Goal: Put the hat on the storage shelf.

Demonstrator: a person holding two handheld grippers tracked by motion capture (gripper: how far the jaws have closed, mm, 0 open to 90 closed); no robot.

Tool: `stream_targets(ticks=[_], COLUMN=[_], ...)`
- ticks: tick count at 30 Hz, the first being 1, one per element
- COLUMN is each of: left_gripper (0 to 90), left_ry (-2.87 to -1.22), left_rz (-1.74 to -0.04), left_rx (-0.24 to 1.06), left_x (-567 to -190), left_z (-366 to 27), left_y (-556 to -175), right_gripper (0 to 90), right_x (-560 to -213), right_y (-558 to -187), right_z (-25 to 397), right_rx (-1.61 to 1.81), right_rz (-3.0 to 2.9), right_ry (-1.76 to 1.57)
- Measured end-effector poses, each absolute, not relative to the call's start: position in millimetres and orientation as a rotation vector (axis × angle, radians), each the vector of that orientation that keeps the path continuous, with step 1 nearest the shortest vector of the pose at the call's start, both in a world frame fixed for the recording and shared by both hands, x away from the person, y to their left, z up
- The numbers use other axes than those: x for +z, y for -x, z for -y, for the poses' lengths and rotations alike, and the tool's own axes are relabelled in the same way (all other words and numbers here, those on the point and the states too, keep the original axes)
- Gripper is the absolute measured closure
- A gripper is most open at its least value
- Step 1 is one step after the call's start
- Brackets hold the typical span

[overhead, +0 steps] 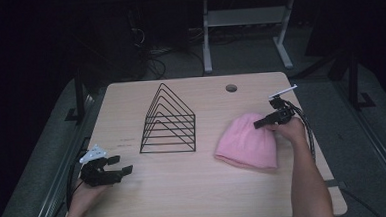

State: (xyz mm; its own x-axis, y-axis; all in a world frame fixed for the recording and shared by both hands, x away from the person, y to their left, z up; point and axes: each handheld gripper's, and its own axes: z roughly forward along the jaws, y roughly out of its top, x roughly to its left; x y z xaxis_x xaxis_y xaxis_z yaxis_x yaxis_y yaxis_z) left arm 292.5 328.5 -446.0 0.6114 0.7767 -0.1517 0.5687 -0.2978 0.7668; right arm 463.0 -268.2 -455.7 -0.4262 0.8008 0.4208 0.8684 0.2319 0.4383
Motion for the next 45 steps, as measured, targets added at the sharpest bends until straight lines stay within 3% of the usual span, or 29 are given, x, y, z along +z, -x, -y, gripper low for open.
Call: stream_targets(ticks=[10,31,45], left_gripper=[27.4,27.4,27.4], left_ry=[-2.0,-2.004,-2.012], left_rz=[-1.056,-1.049,-1.051], left_rx=[0.319,0.311,0.293], left_x=[-444.6,-444.2,-445.5], left_z=[-327.3,-328.4,-328.6], left_y=[-291.5,-293.0,-294.5], right_gripper=[75.0,78.1,78.7], right_x=[-455.8,-414.5,-363.4], right_y=[-456.5,-437.6,-425.6], right_z=[270.9,266.6,261.2], right_rx=[-1.052,-1.219,-1.308], right_rz=[2.327,2.389,2.475], right_ry=[1.604,1.487,1.367])
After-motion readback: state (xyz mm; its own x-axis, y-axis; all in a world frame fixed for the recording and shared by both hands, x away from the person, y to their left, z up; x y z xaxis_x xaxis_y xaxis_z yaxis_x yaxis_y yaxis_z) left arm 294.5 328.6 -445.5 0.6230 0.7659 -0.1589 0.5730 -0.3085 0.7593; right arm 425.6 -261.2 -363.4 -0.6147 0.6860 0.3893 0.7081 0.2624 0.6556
